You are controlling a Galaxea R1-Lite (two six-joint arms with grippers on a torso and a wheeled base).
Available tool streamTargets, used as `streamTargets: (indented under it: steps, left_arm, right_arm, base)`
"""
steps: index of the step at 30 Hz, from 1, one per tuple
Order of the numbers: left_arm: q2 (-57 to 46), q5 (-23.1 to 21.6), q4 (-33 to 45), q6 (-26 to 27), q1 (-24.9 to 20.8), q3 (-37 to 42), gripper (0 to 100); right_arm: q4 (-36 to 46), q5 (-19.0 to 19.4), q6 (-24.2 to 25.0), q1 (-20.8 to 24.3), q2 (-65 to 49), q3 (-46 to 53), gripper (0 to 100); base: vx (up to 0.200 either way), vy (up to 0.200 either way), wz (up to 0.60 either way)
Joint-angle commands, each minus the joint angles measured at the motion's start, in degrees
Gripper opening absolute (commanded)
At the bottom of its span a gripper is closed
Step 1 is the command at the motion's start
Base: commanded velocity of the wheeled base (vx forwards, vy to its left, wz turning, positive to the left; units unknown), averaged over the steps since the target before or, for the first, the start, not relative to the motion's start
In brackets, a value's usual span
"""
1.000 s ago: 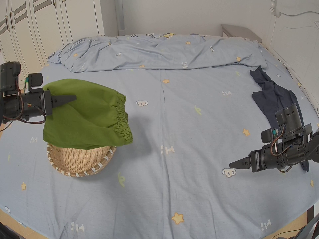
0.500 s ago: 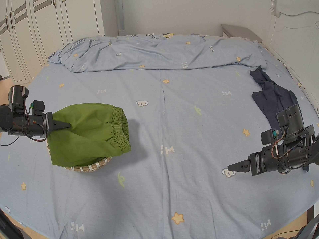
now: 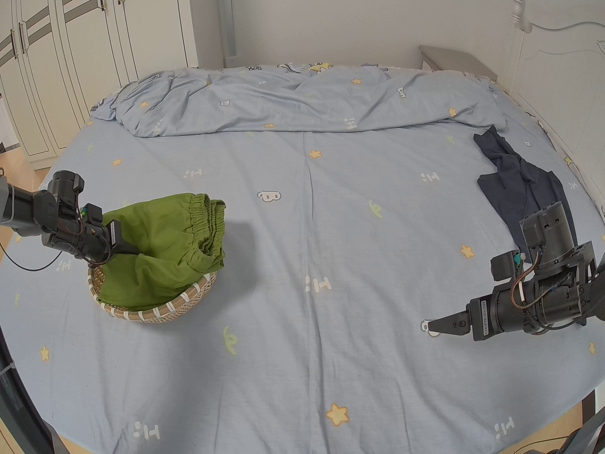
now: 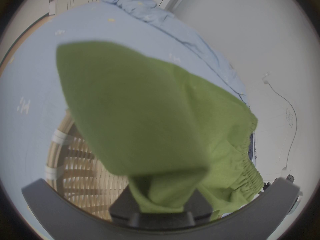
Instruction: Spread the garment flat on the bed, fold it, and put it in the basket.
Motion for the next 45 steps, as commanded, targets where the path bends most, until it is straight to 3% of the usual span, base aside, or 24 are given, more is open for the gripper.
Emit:
streamTargets:
  steps: [1,16,17,26,29,31,33,35,39,44,45]
  left_arm:
    - [5.88,0.32,3.42,0.09,-0.72,-4.32,0]
    - [4.92,0.50,7.90,2.64,-0.90,-4.41,0]
    - [4.92,0.50,7.90,2.64,-0.90,-4.41,100]
    - [-3.70,1.91,8.08,2.73,-0.90,-2.04,100]
    - [-6.60,4.81,8.08,3.61,-0.90,-0.45,100]
    - [-10.02,10.17,8.08,5.01,-0.90,1.74,100]
    - [-13.54,11.84,8.08,5.89,-0.99,3.85,100]
    - [-18.11,12.01,8.08,5.98,-1.51,7.10,100]
    - [-30.06,11.93,7.38,6.86,-2.75,15.63,100]
    - [-49.57,11.57,7.38,7.04,-3.98,25.21,100]
    - [-49.57,11.57,7.38,7.04,-3.98,25.21,100]
  right_arm:
    - [-0.03,-0.09,-0.01,0.17,0.21,0.06,100]
    - [-0.03,-0.09,-0.01,0.17,0.21,0.15,100]
    - [-0.03,-0.09,-0.01,0.17,0.21,0.15,100]
    - [-0.03,-0.09,-0.01,0.17,0.13,0.15,100]
    - [-0.03,-0.09,-0.01,0.17,0.13,0.15,100]
    - [-0.03,-0.09,-0.10,0.17,0.04,0.15,100]
    - [-0.03,-0.18,-0.19,0.17,-0.05,0.06,100]
    - [-0.03,-1.41,-0.54,0.17,-0.75,0.06,100]
    - [-0.03,-8.26,-1.33,0.17,-7.70,0.50,100]
    - [-0.74,-7.30,-8.98,-2.20,-21.49,7.27,100]
    - [-0.74,-7.30,-8.98,-2.20,-21.49,7.27,100]
  base:
    - [0.000,0.000,0.00]
    - [0.000,0.000,0.00]
    - [0.000,0.000,0.00]
    - [0.000,0.000,0.00]
    - [0.000,0.000,0.00]
    - [0.000,0.000,0.00]
    - [0.000,0.000,0.00]
    - [0.000,0.000,0.00]
    - [0.000,0.000,0.00]
    - [0.000,0.000,0.00]
    - [0.000,0.000,0.00]
